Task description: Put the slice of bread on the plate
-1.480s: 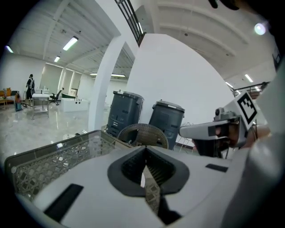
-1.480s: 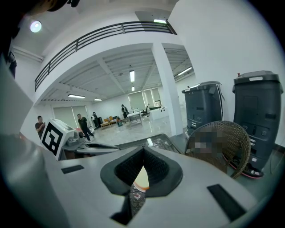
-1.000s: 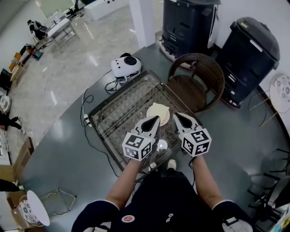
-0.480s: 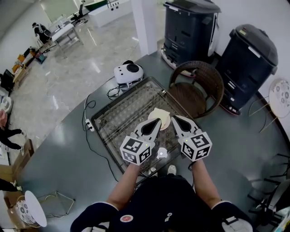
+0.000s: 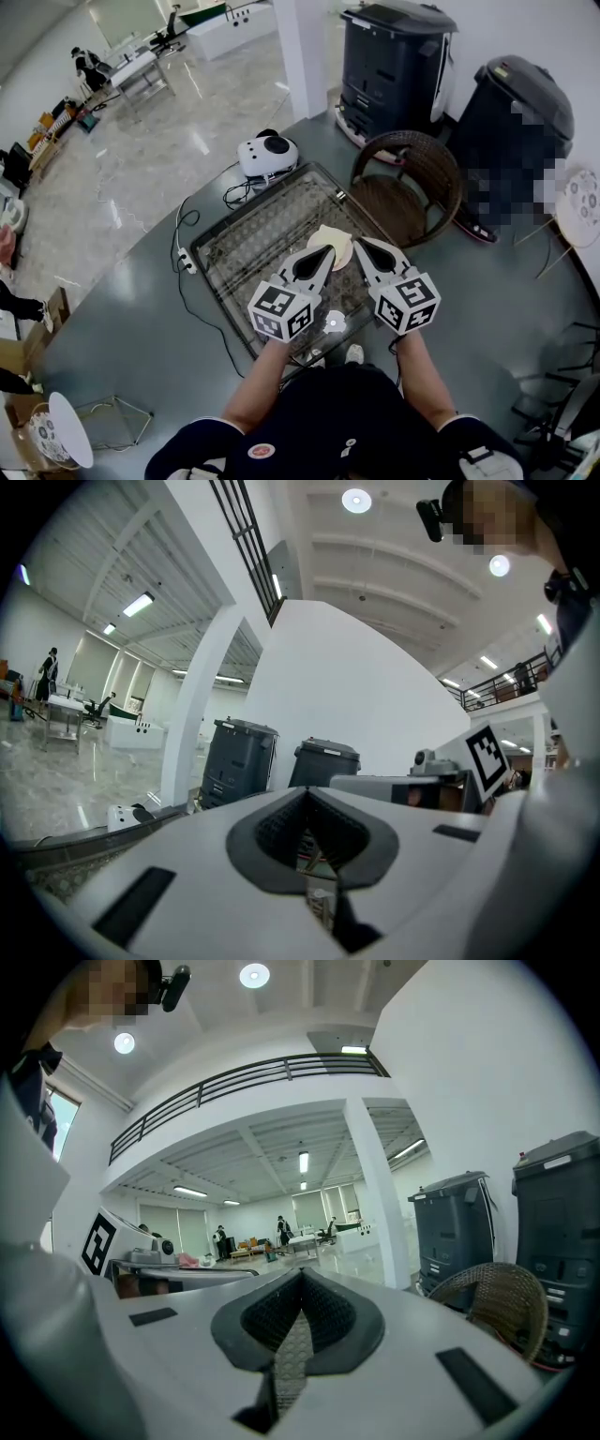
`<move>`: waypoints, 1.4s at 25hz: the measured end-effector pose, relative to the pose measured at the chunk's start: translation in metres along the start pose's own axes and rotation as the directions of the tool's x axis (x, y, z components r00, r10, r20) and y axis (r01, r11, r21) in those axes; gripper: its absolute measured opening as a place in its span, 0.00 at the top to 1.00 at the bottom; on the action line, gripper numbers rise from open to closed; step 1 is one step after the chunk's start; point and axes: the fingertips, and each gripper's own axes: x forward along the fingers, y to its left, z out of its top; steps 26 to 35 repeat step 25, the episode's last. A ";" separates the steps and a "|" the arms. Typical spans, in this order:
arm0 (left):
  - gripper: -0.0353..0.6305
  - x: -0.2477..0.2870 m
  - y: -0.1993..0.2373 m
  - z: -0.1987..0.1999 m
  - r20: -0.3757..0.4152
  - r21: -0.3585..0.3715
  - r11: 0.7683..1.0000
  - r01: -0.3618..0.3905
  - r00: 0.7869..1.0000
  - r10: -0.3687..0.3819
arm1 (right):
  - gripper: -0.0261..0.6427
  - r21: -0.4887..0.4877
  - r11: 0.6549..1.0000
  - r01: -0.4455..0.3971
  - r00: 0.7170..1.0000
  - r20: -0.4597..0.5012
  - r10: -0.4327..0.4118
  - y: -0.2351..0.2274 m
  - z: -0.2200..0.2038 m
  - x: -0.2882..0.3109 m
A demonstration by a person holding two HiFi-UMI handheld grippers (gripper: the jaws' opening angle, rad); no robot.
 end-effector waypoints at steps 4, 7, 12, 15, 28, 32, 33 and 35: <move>0.94 -0.001 -0.003 0.002 0.000 0.001 1.000 0.007 1.000 -0.007 | 0.95 -0.004 1.000 -0.003 1.000 0.007 0.003 0.002 0.005 -0.001; 0.94 -0.004 -0.006 0.004 0.002 0.002 1.000 0.009 1.000 -0.009 | 0.95 -0.007 1.000 -0.005 1.000 0.010 0.005 0.005 0.007 -0.003; 0.94 -0.005 -0.007 0.006 0.006 0.005 1.000 0.011 1.000 -0.011 | 0.95 -0.011 1.000 -0.005 1.000 0.014 0.005 0.006 0.010 -0.004; 0.94 -0.004 -0.008 0.006 0.007 0.003 1.000 0.013 1.000 -0.013 | 0.95 -0.012 1.000 -0.005 1.000 0.018 0.005 0.005 0.011 -0.005; 0.94 -0.004 -0.015 0.007 0.003 0.008 1.000 0.019 1.000 -0.019 | 0.95 -0.017 1.000 -0.007 1.000 0.022 0.007 0.006 0.014 -0.011; 0.94 -0.004 -0.015 0.007 0.003 0.008 1.000 0.019 1.000 -0.019 | 0.95 -0.017 1.000 -0.007 1.000 0.022 0.007 0.006 0.014 -0.011; 0.94 -0.004 -0.015 0.007 0.003 0.008 1.000 0.019 1.000 -0.019 | 0.95 -0.017 1.000 -0.007 1.000 0.022 0.007 0.006 0.014 -0.011; 0.94 -0.004 -0.015 0.007 0.003 0.008 1.000 0.019 1.000 -0.019 | 0.95 -0.017 1.000 -0.007 1.000 0.022 0.007 0.006 0.014 -0.011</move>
